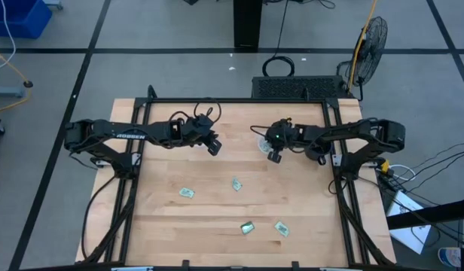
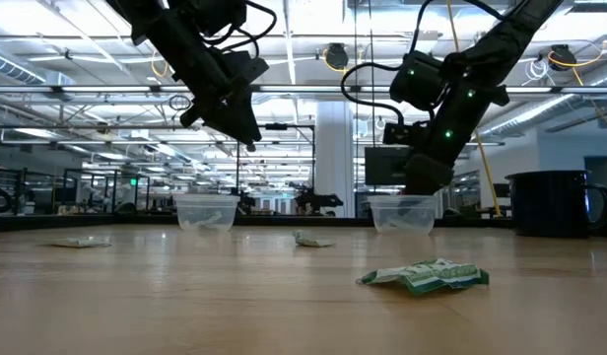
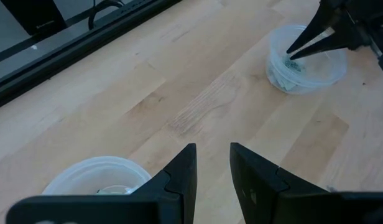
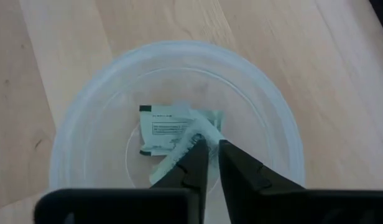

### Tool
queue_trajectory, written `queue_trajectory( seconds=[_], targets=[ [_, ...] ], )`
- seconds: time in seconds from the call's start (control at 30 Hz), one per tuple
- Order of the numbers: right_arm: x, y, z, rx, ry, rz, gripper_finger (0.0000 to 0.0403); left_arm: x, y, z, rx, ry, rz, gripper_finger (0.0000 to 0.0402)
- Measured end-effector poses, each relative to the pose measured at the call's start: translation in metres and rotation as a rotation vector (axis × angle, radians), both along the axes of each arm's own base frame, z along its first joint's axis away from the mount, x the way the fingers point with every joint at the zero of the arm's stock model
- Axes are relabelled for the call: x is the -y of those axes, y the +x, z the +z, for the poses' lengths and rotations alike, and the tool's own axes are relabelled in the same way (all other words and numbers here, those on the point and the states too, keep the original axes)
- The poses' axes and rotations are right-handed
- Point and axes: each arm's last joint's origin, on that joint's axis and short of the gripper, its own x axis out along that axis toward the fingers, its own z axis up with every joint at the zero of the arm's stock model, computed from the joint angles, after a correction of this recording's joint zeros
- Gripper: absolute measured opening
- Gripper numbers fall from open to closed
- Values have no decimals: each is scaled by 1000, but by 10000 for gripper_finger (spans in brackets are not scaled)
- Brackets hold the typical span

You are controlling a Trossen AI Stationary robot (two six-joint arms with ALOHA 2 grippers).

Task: Pick and place items into bin
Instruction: Put the truvia packet into the right transparent bin, then put the stevia packet into the left transparent bin

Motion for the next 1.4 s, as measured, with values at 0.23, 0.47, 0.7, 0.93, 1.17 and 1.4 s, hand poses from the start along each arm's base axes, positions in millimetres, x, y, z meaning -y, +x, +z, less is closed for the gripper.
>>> queue_trajectory(
  seconds=[0.23, 0.47, 0.7, 0.93, 1.17, 1.4],
  targets=[
    [0, 0, 2, -6, -18, 26, 79, 0, 0, 0, 0, 0, 0, 102],
    [-4, -5, 24, 77, -55, 44, 88, 1, -1, 2, 3, -11, -44, 102],
    [-14, -14, 55, 195, -92, 71, 88, 12, 3, 4, -22, 55, -318, 102],
    [-21, -16, 61, 228, -84, 78, 89, 45, 5, 7, -18, 63, -555, 102],
    [-21, -16, 61, 224, -82, 79, 89, 93, -6, 5, -102, 49, -688, 102],
    [-21, -15, 61, 232, -82, 76, 89, 128, -31, -9, -298, -191, -567, 102]
  ],
)
